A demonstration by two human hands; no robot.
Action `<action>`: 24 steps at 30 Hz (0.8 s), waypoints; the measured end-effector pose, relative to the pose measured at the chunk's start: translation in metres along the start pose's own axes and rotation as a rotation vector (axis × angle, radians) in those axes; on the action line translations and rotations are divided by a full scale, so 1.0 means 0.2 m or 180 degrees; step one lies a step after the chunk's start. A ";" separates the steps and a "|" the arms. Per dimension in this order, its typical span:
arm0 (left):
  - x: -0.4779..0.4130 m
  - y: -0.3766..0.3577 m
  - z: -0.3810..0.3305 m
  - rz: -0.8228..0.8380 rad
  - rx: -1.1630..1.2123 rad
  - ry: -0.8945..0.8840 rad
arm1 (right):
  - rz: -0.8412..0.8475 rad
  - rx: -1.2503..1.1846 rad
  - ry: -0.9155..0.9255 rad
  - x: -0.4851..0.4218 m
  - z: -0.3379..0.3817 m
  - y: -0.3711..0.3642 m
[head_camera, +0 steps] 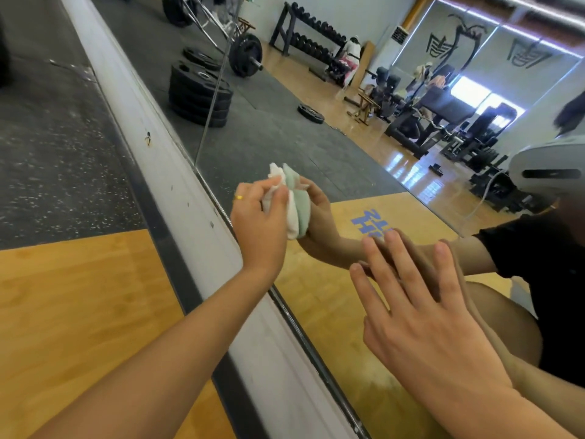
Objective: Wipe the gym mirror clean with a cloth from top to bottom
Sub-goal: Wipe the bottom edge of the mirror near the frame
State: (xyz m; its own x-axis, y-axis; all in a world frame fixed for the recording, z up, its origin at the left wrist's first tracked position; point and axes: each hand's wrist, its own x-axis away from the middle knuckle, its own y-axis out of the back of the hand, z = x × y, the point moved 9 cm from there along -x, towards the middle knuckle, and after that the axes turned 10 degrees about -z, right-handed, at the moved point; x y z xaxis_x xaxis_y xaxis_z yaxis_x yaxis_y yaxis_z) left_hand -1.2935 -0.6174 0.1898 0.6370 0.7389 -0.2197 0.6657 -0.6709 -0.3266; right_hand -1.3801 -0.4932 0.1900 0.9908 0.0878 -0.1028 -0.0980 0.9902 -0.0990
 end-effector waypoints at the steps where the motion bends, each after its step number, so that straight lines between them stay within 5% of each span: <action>1: 0.02 0.00 -0.01 0.0044 0.0033 -0.0108 | 0.0099 -0.0046 0.0109 0.01 -0.01 0.02; 7: -0.18 -0.03 0.07 -0.0404 0.0034 0.0324 | 0.0063 -0.0025 -0.0049 -0.10 0.00 -0.09; 12: 0.00 -0.01 0.04 0.0083 0.0155 -0.0143 | 0.0168 -0.0288 0.0135 0.02 -0.01 0.00; 24: -0.23 0.00 0.22 -0.0206 -0.0292 0.0521 | 0.0142 0.0814 -0.0379 -0.14 -0.14 -0.11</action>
State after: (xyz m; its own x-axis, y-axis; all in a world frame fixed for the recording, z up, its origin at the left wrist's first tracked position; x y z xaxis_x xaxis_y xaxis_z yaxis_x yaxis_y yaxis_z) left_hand -1.3408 -0.6488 0.1587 0.6413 0.7659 -0.0460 0.7353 -0.6306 -0.2483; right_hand -1.4074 -0.5199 0.1668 0.9915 0.1289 0.0171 -0.1299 0.9789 0.1575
